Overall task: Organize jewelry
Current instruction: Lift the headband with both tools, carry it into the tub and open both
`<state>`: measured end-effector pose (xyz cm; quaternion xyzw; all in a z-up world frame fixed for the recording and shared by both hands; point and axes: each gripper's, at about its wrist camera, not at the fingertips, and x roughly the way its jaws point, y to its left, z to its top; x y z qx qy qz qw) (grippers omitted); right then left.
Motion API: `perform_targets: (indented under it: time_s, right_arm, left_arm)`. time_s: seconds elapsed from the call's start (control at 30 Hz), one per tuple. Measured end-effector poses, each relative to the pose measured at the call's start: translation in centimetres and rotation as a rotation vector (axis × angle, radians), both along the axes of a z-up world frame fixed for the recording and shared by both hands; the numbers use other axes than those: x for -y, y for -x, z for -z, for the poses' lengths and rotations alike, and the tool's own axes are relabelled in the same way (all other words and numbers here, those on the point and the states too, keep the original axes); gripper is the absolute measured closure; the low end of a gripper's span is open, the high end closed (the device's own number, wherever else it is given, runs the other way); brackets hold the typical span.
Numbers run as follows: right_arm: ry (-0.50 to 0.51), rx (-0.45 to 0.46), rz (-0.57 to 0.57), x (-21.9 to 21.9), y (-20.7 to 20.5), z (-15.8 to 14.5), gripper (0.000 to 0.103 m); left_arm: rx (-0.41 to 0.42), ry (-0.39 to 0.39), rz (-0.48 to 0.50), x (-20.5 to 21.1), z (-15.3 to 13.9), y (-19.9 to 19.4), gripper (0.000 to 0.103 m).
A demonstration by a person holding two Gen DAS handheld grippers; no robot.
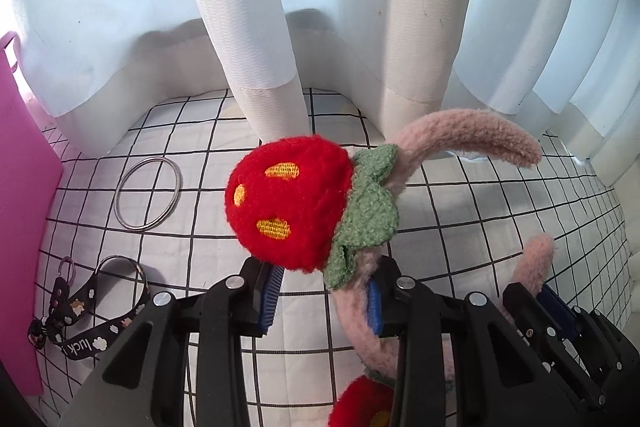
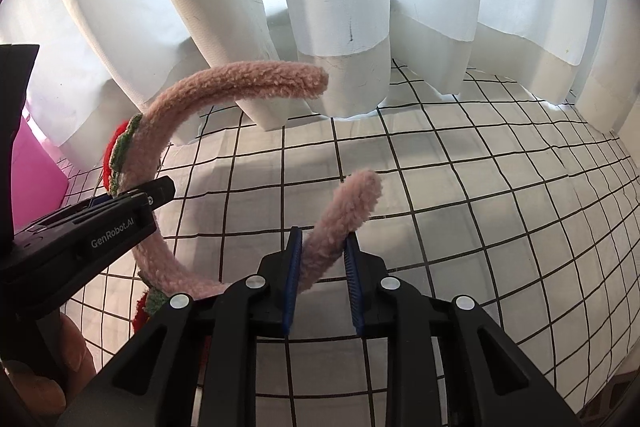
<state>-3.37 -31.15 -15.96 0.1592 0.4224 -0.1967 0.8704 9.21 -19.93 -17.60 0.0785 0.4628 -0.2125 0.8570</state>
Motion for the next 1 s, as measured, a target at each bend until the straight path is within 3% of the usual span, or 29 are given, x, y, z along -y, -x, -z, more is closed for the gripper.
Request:
perform_targets:
  time_s: [0.4, 1.0]
  right_arm:
    - [0.033, 0.055, -0.087, -3.2, 0.8, -3.8, 0.084]
    - [0.100, 0.184, -0.276, -9.4, -1.8, -12.5, 0.084]
  left_arm:
    - [0.040, 0.021, -0.073, -3.4, -4.6, 0.6, 0.072]
    - [0.165, 0.057, -0.228, -11.1, -14.5, 1.0, 0.072]
